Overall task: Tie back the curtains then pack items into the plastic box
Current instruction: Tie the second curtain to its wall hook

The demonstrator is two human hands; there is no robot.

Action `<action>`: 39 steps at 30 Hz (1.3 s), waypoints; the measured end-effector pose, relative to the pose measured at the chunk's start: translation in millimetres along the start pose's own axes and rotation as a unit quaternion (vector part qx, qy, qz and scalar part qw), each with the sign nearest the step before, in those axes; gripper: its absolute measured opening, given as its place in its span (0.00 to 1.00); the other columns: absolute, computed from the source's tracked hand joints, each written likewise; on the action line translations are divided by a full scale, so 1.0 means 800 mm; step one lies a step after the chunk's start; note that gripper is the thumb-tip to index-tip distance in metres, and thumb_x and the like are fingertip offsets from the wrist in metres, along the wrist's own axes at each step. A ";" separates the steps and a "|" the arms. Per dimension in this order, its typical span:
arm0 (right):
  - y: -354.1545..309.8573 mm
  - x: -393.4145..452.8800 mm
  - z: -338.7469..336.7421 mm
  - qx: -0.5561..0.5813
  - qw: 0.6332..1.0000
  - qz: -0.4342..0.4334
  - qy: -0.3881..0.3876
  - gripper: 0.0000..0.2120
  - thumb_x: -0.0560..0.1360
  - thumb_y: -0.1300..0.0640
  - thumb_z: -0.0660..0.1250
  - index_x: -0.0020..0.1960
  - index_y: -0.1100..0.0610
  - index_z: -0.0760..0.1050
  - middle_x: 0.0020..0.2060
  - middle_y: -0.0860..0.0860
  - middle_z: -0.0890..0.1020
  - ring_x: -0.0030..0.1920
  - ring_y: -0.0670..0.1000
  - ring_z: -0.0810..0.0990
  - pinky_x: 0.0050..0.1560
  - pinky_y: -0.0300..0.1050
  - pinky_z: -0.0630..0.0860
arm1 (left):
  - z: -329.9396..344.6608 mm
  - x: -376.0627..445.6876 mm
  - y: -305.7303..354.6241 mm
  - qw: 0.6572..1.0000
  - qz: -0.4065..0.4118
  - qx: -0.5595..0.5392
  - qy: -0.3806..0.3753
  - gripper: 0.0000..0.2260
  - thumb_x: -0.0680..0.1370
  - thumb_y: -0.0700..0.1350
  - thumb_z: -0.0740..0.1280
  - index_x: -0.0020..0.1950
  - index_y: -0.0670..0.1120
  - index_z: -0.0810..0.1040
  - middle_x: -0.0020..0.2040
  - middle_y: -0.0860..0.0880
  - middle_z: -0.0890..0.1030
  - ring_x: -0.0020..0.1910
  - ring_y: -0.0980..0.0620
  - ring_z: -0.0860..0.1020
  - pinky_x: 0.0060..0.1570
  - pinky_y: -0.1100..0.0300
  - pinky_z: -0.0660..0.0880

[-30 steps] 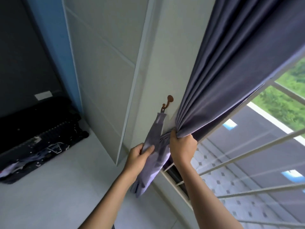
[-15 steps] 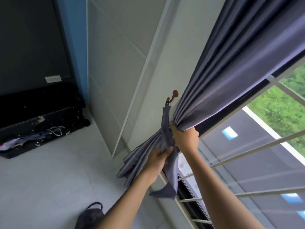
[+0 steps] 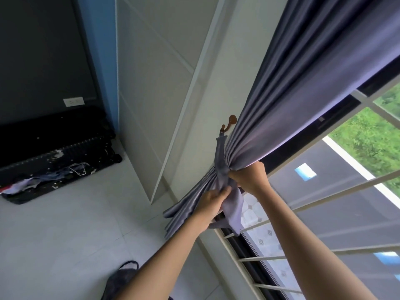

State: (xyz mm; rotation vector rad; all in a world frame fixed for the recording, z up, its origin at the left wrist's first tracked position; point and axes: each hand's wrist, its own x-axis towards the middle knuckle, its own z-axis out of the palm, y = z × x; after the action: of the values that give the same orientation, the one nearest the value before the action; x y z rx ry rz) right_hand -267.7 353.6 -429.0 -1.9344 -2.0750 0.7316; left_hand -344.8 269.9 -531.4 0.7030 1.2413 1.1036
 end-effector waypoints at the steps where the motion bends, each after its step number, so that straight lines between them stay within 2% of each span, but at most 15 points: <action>1: 0.003 0.001 0.001 -0.004 1.000 -0.007 0.006 0.10 0.67 0.55 0.71 0.42 0.59 0.75 0.35 0.53 0.79 0.37 0.55 0.80 0.37 0.49 0.80 | -0.005 0.001 0.000 1.000 -0.007 -0.008 0.002 0.29 0.70 0.69 0.63 0.47 0.43 0.82 0.39 0.46 0.83 0.39 0.50 0.81 0.41 0.55 0.74; 2: 0.006 0.001 0.002 0.001 1.000 0.000 0.006 0.08 0.68 0.55 0.71 0.39 0.57 0.74 0.33 0.52 0.78 0.37 0.54 0.79 0.36 0.48 0.77 | -0.010 0.002 0.002 0.999 -0.010 -0.038 0.018 0.26 0.74 0.66 0.63 0.51 0.44 0.82 0.43 0.46 0.84 0.43 0.50 0.82 0.44 0.57 0.77; 5: 0.011 0.002 0.005 0.025 1.000 0.016 -0.002 0.07 0.68 0.53 0.71 0.38 0.55 0.74 0.34 0.51 0.79 0.37 0.53 0.78 0.40 0.48 0.78 | -0.020 0.007 0.017 0.989 0.020 -0.107 0.096 0.17 0.80 0.54 0.62 0.52 0.41 0.78 0.41 0.46 0.82 0.39 0.52 0.80 0.38 0.64 0.76; 8: 0.008 0.002 0.004 -0.006 1.000 -0.005 0.002 0.14 0.65 0.49 0.72 0.45 0.56 0.77 0.37 0.52 0.81 0.38 0.54 0.80 0.39 0.50 0.80 | -0.020 0.021 0.038 0.982 0.083 -0.061 0.159 0.14 0.77 0.54 0.66 0.50 0.44 0.74 0.40 0.48 0.81 0.40 0.51 0.80 0.41 0.59 0.76; 11: 0.005 0.001 0.007 0.005 1.000 -0.002 0.012 0.13 0.66 0.51 0.72 0.46 0.58 0.77 0.37 0.54 0.81 0.39 0.56 0.80 0.40 0.53 0.80 | -0.016 0.033 0.048 0.977 0.094 0.011 0.189 0.11 0.76 0.50 0.70 0.50 0.46 0.71 0.40 0.48 0.82 0.42 0.48 0.81 0.45 0.52 0.77; 13: 0.005 0.001 0.009 0.009 1.000 0.014 0.011 0.11 0.66 0.52 0.71 0.44 0.58 0.77 0.36 0.54 0.81 0.38 0.57 0.81 0.38 0.52 0.79 | -0.015 0.032 0.047 0.969 0.129 0.057 0.205 0.11 0.76 0.46 0.70 0.51 0.46 0.69 0.40 0.50 0.80 0.41 0.48 0.80 0.43 0.56 0.76; 15: 0.007 0.001 0.008 0.014 1.000 0.027 0.003 0.11 0.66 0.53 0.70 0.44 0.59 0.76 0.36 0.55 0.81 0.38 0.57 0.81 0.39 0.54 0.80 | -0.014 0.031 0.039 0.929 0.236 0.151 0.242 0.08 0.76 0.43 0.68 0.52 0.45 0.72 0.46 0.50 0.75 0.44 0.50 0.77 0.42 0.61 0.74; 18: 0.012 0.001 0.002 0.047 0.999 0.023 -0.014 0.14 0.62 0.50 0.71 0.41 0.59 0.77 0.34 0.56 0.82 0.37 0.59 0.82 0.36 0.60 0.81 | -0.016 0.037 0.031 0.870 0.349 0.273 0.218 0.09 0.77 0.45 0.63 0.54 0.44 0.77 0.52 0.48 0.76 0.48 0.51 0.75 0.46 0.63 0.73; 21: 0.015 -0.003 -0.010 0.052 0.997 -0.006 -0.048 0.21 0.59 0.44 0.77 0.43 0.59 0.79 0.38 0.55 0.83 0.41 0.59 0.83 0.41 0.61 0.80 | -0.028 0.044 0.025 0.875 0.365 0.278 0.154 0.13 0.75 0.45 0.69 0.57 0.44 0.76 0.53 0.48 0.80 0.51 0.51 0.76 0.52 0.62 0.73; 26: 0.026 0.003 -0.025 -0.028 0.992 -0.044 -0.112 0.17 0.66 0.58 0.76 0.53 0.57 0.79 0.47 0.51 0.82 0.47 0.53 0.81 0.51 0.55 0.80 | -0.039 0.048 0.037 0.862 0.407 0.283 0.111 0.24 0.69 0.54 0.74 0.57 0.39 0.77 0.51 0.47 0.81 0.49 0.53 0.77 0.52 0.72 0.70; 28: 0.026 0.006 -0.025 -0.054 0.990 -0.047 -0.118 0.15 0.67 0.59 0.75 0.53 0.58 0.79 0.46 0.52 0.82 0.47 0.55 0.81 0.51 0.55 0.80 | -0.038 0.051 0.042 0.857 0.413 0.288 0.115 0.23 0.68 0.54 0.74 0.54 0.39 0.76 0.48 0.46 0.81 0.46 0.51 0.77 0.49 0.66 0.74; 31: 0.023 0.004 -0.024 -0.053 0.991 -0.048 -0.112 0.13 0.67 0.60 0.73 0.51 0.60 0.79 0.44 0.54 0.82 0.45 0.56 0.81 0.49 0.54 0.80 | -0.034 0.060 0.035 0.852 0.389 0.325 0.132 0.25 0.66 0.58 0.75 0.54 0.43 0.76 0.48 0.49 0.81 0.47 0.48 0.77 0.47 0.55 0.74; 34: 0.023 -0.001 -0.024 -0.072 0.990 -0.041 -0.110 0.10 0.68 0.63 0.71 0.47 0.66 0.77 0.38 0.56 0.80 0.35 0.52 0.76 0.38 0.47 0.74 | -0.025 0.069 0.032 0.847 0.362 0.358 0.150 0.27 0.63 0.63 0.74 0.51 0.46 0.76 0.47 0.51 0.81 0.46 0.49 0.76 0.45 0.56 0.73; 36: 0.025 -0.002 -0.024 -0.097 0.989 -0.022 -0.105 0.06 0.68 0.65 0.68 0.42 0.68 0.75 0.34 0.55 0.75 0.33 0.50 0.69 0.35 0.45 0.68 | -0.021 0.073 0.038 0.844 0.356 0.367 0.160 0.22 0.63 0.62 0.74 0.45 0.46 0.76 0.41 0.51 0.81 0.41 0.49 0.77 0.40 0.57 0.73; 39: 0.025 -0.004 -0.028 -0.101 0.989 -0.017 -0.104 0.04 0.68 0.65 0.66 0.36 0.60 0.72 0.31 0.50 0.72 0.33 0.49 0.67 0.35 0.43 0.68 | -0.017 0.077 0.045 0.838 0.355 0.379 0.165 0.15 0.64 0.52 0.73 0.40 0.45 0.75 0.36 0.49 0.80 0.37 0.47 0.77 0.36 0.58 0.71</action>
State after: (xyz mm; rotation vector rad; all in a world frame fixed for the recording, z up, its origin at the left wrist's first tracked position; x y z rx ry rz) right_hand -239.3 355.2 -418.8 -1.9946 -2.3838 0.7730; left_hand -370.1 337.4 -525.3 1.7400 1.8110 1.3518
